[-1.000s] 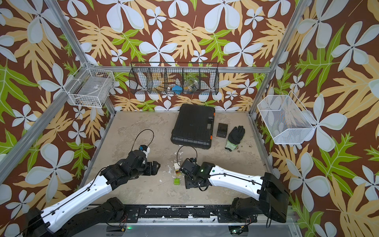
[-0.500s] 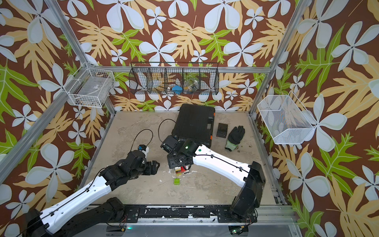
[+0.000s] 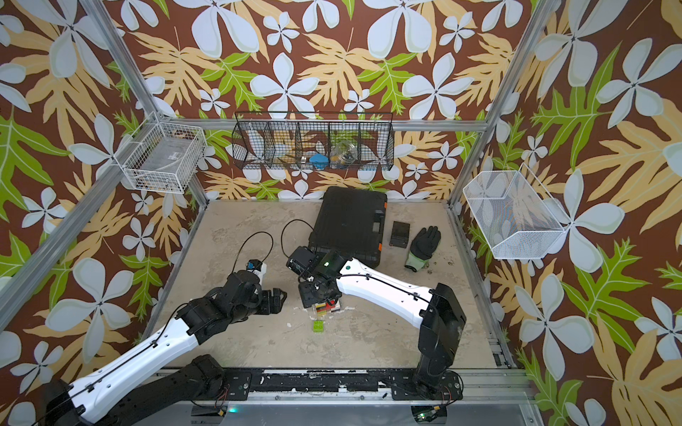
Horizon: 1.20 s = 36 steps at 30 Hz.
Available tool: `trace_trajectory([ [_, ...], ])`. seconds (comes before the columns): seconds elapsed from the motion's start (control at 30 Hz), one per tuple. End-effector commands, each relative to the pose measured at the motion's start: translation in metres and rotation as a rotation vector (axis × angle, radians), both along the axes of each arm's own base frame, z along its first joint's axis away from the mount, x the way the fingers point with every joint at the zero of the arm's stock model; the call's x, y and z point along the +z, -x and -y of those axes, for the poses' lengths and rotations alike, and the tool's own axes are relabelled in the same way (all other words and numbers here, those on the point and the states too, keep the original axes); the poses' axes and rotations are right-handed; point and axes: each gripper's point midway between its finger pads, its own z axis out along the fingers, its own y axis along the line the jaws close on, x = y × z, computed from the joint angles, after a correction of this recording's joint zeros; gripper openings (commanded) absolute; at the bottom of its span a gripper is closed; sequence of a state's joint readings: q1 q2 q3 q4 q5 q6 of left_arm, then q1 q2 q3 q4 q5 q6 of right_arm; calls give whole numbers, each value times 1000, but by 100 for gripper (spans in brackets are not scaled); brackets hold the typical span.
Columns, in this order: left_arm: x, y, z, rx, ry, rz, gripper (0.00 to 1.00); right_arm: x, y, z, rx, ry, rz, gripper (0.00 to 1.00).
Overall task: Assemble a giraffe with lego
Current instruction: Assemble the lego brick with the lego brick.
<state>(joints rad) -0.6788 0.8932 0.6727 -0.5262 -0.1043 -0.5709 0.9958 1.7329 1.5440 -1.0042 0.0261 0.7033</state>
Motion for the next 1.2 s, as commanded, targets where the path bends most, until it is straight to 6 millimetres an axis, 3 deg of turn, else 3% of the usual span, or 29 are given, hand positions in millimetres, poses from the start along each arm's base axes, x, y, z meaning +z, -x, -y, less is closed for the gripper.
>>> trace_trajectory([
  [0.0,1,-1,2,-7,4,12,88,0,0,-3,12,-9,-3,49],
  [1.17,4,-1,3,-15,13,23,88,-13,-2,-8,30,30,-38,49],
])
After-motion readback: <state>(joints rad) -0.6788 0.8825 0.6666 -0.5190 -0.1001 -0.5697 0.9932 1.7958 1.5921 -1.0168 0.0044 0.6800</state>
